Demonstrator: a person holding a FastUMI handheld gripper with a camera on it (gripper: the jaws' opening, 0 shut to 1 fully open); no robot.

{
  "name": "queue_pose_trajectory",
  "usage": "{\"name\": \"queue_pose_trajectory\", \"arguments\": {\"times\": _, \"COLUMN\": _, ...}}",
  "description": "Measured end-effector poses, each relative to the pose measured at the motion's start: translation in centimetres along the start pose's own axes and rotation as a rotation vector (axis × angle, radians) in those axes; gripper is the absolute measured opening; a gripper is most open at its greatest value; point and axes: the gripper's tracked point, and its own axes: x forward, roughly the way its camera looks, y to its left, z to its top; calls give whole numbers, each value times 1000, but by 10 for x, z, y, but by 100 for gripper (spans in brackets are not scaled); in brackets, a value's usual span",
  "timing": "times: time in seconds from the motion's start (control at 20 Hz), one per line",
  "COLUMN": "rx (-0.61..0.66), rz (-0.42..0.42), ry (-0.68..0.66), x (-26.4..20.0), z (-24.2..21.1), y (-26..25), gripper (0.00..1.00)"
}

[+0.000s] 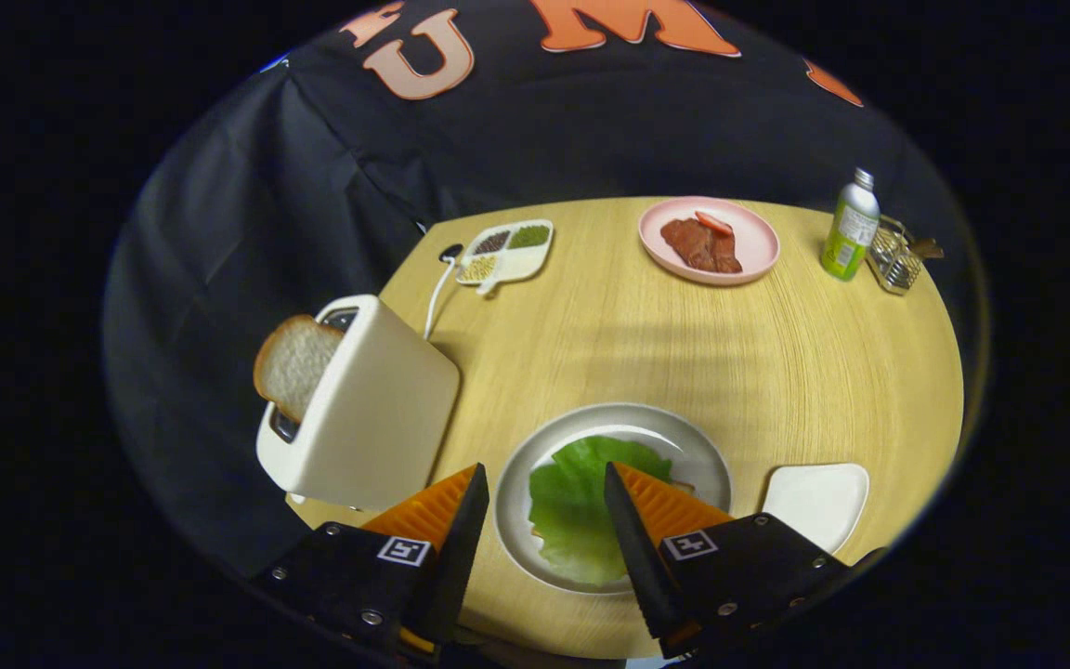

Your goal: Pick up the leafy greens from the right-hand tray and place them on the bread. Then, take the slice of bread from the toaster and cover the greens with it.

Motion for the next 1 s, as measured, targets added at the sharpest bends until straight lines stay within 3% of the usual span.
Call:
{"name": "queue_pose_trajectory", "arguments": {"times": 0.35, "rx": -125, "rz": 17, "ry": 4, "x": -11, "z": 46, "y": 88, "gripper": 88}}
{"name": "queue_pose_trajectory", "arguments": {"times": 0.65, "rx": -181, "rz": 44, "ry": 41, "x": 3, "z": 65, "y": 159, "gripper": 88}}
{"name": "queue_pose_trajectory", "arguments": {"times": 1.0, "rx": -200, "rz": 6, "ry": 120, "x": 39, "z": 72, "y": 203, "gripper": 87}}
